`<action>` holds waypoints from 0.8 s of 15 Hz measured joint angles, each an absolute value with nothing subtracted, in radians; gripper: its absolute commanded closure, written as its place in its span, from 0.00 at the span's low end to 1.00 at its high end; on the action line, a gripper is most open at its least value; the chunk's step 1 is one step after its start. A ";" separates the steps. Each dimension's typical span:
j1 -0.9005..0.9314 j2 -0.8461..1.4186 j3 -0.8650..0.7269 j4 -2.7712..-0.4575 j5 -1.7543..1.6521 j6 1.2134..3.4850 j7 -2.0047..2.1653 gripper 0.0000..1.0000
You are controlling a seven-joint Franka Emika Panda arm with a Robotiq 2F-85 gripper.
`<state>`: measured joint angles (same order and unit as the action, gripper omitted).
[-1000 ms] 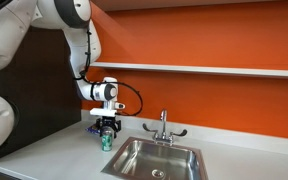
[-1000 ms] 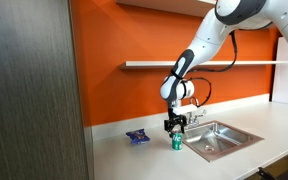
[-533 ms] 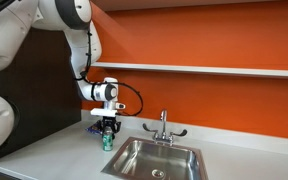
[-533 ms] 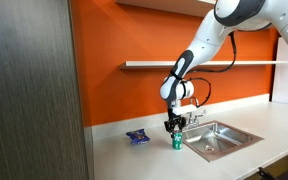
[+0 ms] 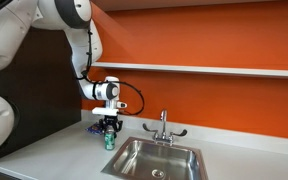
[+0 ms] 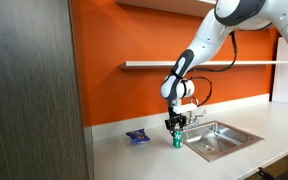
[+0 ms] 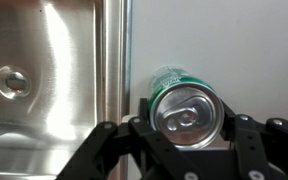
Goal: Pick up the can and put it in the sink
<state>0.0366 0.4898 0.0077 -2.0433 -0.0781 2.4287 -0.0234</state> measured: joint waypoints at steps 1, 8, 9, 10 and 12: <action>0.037 0.482 0.007 -2.044 -0.078 2.428 -0.021 0.62; 0.037 0.406 -0.008 -2.058 -0.078 2.413 -0.006 0.62; 0.036 0.397 -0.012 -2.062 -0.078 2.412 -0.003 0.62; 0.036 0.389 -0.018 -2.067 -0.078 2.412 0.000 0.62; 0.032 0.374 -0.031 -2.077 -0.078 2.412 0.003 0.62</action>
